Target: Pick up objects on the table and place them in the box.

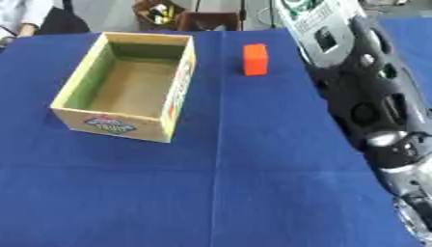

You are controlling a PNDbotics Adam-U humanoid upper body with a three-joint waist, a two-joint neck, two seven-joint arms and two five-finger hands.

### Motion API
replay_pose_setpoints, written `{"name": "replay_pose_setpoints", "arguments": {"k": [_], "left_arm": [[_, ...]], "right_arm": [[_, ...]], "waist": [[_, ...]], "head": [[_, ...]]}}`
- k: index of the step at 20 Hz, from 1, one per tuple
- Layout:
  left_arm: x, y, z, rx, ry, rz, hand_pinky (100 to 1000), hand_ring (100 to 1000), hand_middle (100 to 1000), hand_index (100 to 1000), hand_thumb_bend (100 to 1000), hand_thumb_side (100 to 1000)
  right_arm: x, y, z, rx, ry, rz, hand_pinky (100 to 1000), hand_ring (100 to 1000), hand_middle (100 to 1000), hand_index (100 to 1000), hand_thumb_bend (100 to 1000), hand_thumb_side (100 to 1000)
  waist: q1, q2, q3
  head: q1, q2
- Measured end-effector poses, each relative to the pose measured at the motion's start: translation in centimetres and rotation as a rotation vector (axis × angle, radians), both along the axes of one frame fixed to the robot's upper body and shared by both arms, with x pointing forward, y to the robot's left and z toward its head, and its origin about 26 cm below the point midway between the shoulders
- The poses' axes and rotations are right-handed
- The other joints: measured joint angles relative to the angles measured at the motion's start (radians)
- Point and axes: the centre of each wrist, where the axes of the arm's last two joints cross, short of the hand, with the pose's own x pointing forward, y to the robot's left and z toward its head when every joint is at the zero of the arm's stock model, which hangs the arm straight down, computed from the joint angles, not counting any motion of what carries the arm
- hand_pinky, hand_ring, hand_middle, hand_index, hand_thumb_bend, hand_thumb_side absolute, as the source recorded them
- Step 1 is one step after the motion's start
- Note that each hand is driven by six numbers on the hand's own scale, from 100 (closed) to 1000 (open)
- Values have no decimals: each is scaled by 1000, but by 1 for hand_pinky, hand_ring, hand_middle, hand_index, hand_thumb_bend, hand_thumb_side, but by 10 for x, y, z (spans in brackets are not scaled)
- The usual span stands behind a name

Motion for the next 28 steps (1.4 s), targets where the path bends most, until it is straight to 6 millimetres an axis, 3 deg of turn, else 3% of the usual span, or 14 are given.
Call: {"name": "replay_pose_setpoints", "arguments": {"k": [8,17,24,25,28], "left_arm": [[0,0,0,1,5,-4,463,623,584,786,472,969],[0,-1,0,4,7,-11,464,622,584,785,471,966],[1,-2,1,5,5,-17,464,623,584,784,470,964],[1,-2,1,5,5,-17,464,623,584,784,470,964],[1,-3,0,0,5,-19,464,623,584,784,469,964]], "right_arm": [[25,-8,-4,-130,63,-54,899,889,857,952,500,1000],[43,-23,-11,-227,158,-119,902,897,868,964,525,991],[51,-33,-18,-264,221,-156,903,902,869,971,584,880],[52,-34,-18,-270,229,-159,903,905,872,973,610,814],[54,-37,-20,-292,259,-164,903,907,871,971,639,729]], "waist": [[-4,3,1],[-4,9,1],[-1,16,-2],[0,16,-3],[0,19,-6]], "head": [[0,-6],[0,-14],[0,-18],[0,-19],[1,-23]]}}
